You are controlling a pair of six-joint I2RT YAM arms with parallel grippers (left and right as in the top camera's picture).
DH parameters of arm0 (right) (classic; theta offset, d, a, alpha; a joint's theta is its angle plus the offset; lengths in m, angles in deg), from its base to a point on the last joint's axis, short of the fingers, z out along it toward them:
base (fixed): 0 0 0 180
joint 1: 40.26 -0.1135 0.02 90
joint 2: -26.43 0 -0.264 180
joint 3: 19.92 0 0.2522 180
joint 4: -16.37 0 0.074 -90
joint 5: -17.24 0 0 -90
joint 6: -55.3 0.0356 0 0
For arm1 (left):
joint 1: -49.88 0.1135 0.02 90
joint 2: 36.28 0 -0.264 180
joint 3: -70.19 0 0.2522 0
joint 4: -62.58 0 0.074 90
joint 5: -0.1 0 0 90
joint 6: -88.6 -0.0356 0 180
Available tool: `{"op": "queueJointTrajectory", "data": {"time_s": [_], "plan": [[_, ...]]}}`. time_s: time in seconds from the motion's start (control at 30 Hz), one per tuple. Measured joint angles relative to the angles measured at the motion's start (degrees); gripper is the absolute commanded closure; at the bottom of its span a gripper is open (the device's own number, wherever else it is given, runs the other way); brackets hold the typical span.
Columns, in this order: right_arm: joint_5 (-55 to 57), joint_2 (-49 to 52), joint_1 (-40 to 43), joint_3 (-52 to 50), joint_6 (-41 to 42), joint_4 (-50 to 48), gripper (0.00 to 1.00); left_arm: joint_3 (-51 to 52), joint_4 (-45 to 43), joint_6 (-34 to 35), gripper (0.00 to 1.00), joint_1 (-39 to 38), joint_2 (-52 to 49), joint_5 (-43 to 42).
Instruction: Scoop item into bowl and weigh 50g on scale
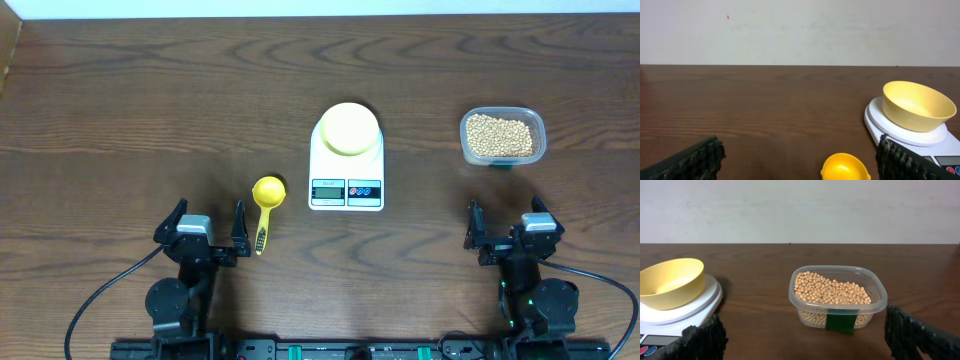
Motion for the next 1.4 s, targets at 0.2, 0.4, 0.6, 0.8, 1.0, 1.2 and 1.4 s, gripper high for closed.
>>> {"op": "queueJointTrajectory", "data": {"time_s": [0.2,0.4,0.6,0.8,1.0,1.2,1.4], "plan": [[0.0,0.0,0.0,0.0,0.0,0.0,0.01,0.0,0.0,0.0,0.01,0.0,0.0,0.0],[0.0,0.0,0.0,0.0,0.0,0.0,0.01,0.0,0.0,0.0,0.01,0.0,0.0,0.0],[0.0,0.0,0.0,0.0,0.0,0.0,0.01,-0.1,-0.2,7.5,0.01,0.0,0.0,-6.2],[0.0,0.0,0.0,0.0,0.0,0.0,0.01,0.4,-4.5,12.1,0.01,0.0,0.0,-11.2],[0.0,0.0,0.0,0.0,0.0,0.0,0.01,0.0,-15.0,12.7,0.01,0.0,0.0,-13.0],[0.0,0.0,0.0,0.0,0.0,0.0,0.01,-9.5,-8.5,11.8,0.01,0.0,-2.1,-12.0],[0.0,0.0,0.0,0.0,-0.1,0.0,0.01,-32.3,22.9,8.1,0.01,0.0,-17.0,-8.3]]}}
